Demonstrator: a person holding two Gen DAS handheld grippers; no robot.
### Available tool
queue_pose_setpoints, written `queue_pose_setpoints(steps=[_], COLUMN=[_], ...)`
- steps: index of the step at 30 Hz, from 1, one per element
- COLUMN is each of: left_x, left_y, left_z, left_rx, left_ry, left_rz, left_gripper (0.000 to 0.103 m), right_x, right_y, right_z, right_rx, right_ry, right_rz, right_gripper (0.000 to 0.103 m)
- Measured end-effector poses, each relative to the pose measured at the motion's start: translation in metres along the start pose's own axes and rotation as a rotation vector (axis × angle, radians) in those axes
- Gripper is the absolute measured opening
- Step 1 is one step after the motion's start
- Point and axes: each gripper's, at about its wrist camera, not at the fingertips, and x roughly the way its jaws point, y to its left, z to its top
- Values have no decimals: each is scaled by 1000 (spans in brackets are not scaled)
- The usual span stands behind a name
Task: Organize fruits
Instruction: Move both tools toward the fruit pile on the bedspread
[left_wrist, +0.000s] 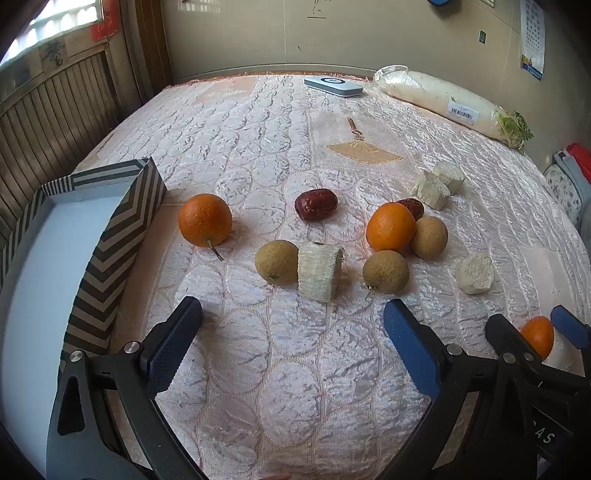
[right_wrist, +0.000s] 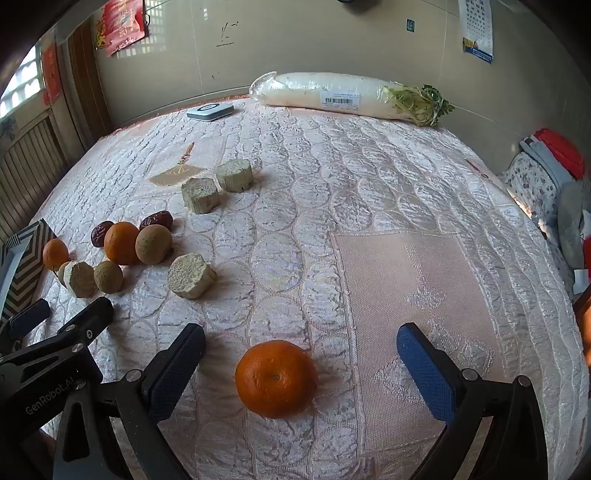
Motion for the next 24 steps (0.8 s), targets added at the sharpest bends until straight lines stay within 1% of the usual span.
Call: queue_pose_setpoints(steps=[8, 12, 14, 16, 20, 24], left_x=[-3, -13, -25, -36, -56, -77], left_y=[1, 6, 7, 7, 8, 9], left_z=[-1, -4, -7, -7, -6, -6], left_rx=[-8, 0, 7, 11, 29, 36], left_ry=[5, 15, -12, -44, -90, -162], left_rz=[12, -13, -10, -12, -29, -64], left_gripper=[99, 99, 99, 99, 99, 99], right_x=[0, -3, -14, -24, -46, -71], right_y=[1, -1, -5, -7, -6, -5], right_z=[0, 0, -3, -3, -1, 0], right_rx=[-1, 0, 4, 9, 20, 23], right_ry=[-1, -7, -15, -36, -95, -155], right_rz=[0, -5, -13, -3, -6, -21], right_gripper=[103, 103, 103, 103, 103, 103])
